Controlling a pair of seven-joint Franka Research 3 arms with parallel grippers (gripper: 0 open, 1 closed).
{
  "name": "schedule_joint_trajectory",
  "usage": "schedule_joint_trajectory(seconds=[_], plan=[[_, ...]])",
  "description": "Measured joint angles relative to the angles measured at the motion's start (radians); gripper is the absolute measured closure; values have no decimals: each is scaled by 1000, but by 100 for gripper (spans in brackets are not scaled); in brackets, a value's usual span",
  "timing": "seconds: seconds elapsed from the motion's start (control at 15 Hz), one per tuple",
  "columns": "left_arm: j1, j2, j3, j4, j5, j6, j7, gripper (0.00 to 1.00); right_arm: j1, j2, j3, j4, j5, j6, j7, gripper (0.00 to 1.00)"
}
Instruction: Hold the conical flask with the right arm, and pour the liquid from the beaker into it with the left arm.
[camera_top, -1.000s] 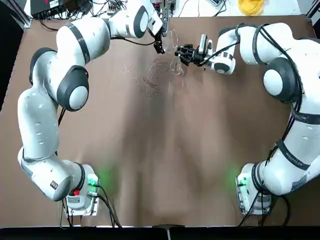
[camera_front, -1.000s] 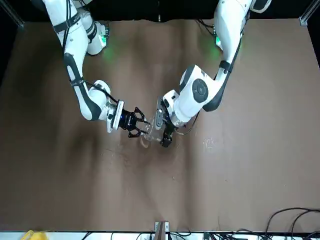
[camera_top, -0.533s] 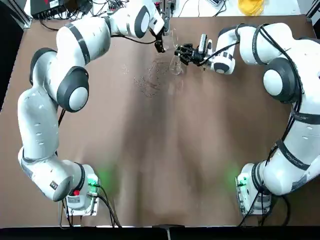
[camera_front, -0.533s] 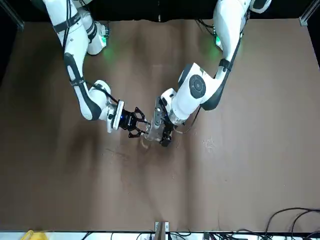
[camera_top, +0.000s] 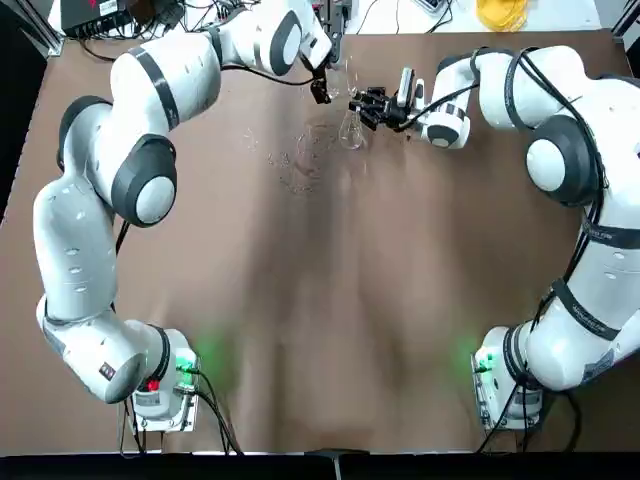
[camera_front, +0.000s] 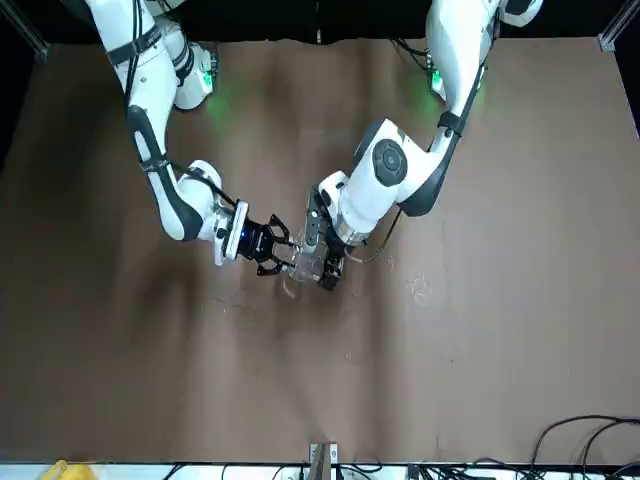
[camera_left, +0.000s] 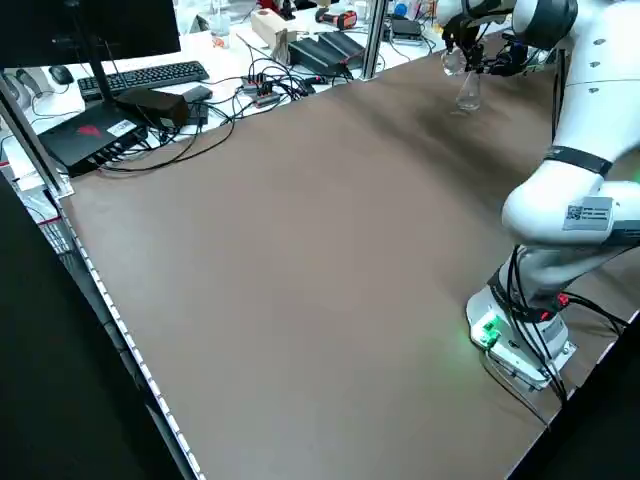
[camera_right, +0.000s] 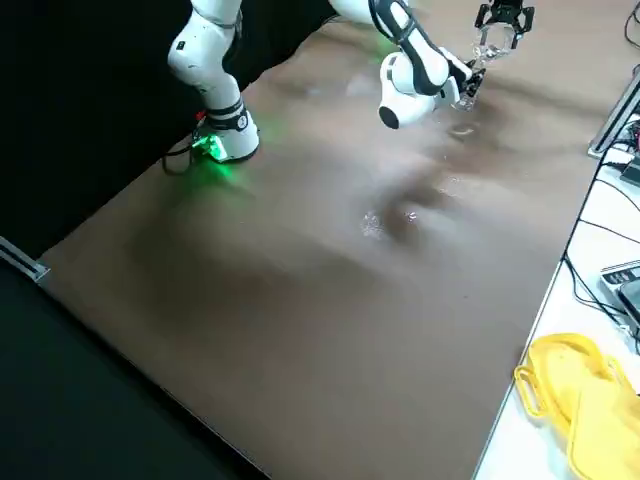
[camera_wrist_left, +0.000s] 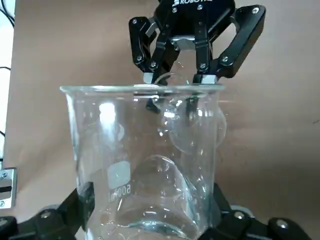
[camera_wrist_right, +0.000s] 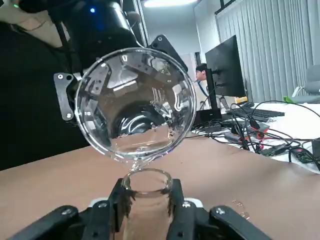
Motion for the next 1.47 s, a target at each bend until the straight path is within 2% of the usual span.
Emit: schedule_joint_trajectory(seconds=[0.33, 0.53, 1.07, 1.47], plan=[[-15, -11, 1, 0, 39, -5, -10, 2, 0, 0, 0, 0, 0, 0, 0, 61], [-16, -22, 4, 0, 104, -30, -62, 2, 0, 0, 0, 0, 0, 0, 0, 61], [-40, -33, 18, 0, 160, -42, -107, 2, 1, 0, 0, 0, 0, 0, -1, 61], [-97, -33, 85, 0, 161, -55, -127, 2, 4, 0, 0, 0, 0, 0, -1, 61]])
